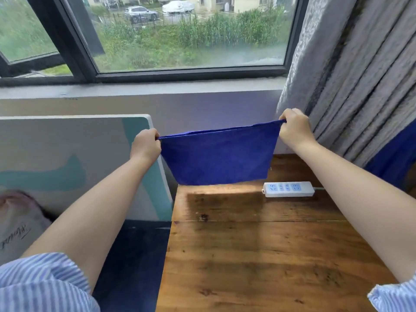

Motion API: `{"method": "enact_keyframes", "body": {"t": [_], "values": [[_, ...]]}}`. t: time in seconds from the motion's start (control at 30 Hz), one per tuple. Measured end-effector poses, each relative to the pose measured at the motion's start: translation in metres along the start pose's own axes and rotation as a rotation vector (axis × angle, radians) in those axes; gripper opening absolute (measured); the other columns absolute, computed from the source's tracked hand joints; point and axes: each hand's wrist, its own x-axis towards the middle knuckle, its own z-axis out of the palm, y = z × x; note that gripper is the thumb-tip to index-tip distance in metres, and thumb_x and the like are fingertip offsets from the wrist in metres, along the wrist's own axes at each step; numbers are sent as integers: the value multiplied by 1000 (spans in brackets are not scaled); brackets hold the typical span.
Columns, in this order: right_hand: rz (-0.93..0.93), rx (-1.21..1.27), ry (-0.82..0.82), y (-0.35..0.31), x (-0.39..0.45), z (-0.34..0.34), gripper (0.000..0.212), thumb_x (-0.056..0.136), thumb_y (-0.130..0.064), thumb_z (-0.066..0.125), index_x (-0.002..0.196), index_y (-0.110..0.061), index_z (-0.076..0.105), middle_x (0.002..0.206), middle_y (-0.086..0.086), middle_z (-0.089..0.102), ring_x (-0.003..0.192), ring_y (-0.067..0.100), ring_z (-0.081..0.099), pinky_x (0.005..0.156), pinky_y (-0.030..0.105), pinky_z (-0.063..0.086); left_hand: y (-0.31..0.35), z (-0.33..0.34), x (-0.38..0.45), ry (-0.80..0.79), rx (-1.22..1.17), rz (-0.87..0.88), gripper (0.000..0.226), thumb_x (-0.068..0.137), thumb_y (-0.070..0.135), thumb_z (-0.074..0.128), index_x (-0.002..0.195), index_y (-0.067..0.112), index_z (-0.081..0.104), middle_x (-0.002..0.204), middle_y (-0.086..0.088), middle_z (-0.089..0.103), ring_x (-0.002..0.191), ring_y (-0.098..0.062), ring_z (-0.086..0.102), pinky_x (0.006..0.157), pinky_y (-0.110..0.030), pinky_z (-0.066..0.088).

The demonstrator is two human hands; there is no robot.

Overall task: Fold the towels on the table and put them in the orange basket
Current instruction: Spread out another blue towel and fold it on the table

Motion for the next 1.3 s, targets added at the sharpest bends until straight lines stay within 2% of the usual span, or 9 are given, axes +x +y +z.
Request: {"method": "enact_keyframes", "body": {"t": [0.23,0.47,0.63,0.8,0.93,1.03,1.13,1.2,1.3], "values": [[-251,-321,-424,55,-93,27,17,81,1,47,94,2,59,103,20,59,101,35,54,81,39,43,-53,42,-69,-492,375,173,16,90,18,50,97,12,62,107,-11,61,99,-31,55,72,-31,41],[-414,-729,-865,103,-216,69,22,83,-8,45,103,-9,53,113,5,53,113,20,44,79,31,43,-82,107,-172,-819,706,510,22,87,3,46,102,11,60,109,-4,58,108,-23,50,67,-29,38],[-531,-735,-895,101,-273,77,27,50,-3,78,71,-4,61,76,12,62,76,27,61,50,26,46,-103,134,-222,-968,727,636,24,87,-1,43,104,9,57,111,-5,57,108,-21,47,70,-28,41],[-278,-778,-1046,112,-315,85,26,81,-3,47,106,-9,54,111,8,53,108,22,48,73,30,38,-123,145,-256,-1045,709,708,26,87,-2,43,109,8,51,111,-7,56,105,-24,50,67,-28,35],[-389,-711,-875,105,-343,89,41,18,8,82,49,-4,58,50,11,54,44,30,55,35,27,38,-139,151,-275,-1072,716,723,28,84,-4,46,110,8,48,110,-8,58,105,-25,51,68,-30,35],[-325,-657,-871,105,-363,94,47,2,8,79,37,-8,52,39,8,47,33,27,49,30,24,34,-146,160,-289,-1119,713,723,30,85,-3,46,114,8,48,113,-8,57,107,-26,51,76,-32,43],[-284,-813,-1010,96,-369,98,31,40,-2,83,64,-6,64,67,12,62,65,29,62,53,33,48,-146,165,-293,-1182,715,704,28,86,-2,46,112,9,50,107,-6,57,100,-24,53,75,-30,42],[-164,-886,-1119,101,-372,101,23,80,-13,56,103,-13,59,109,6,57,106,24,51,84,34,40,-144,166,-289,-1254,771,726,25,85,-3,47,102,14,53,83,-1,51,74,-19,49,60,-25,35],[-112,-887,-1168,97,-355,110,28,88,-18,41,111,-18,56,117,1,53,114,21,44,89,31,34,-136,170,-268,-1298,829,713,16,88,4,46,95,18,51,72,3,43,64,-16,45,52,-24,31]]}}
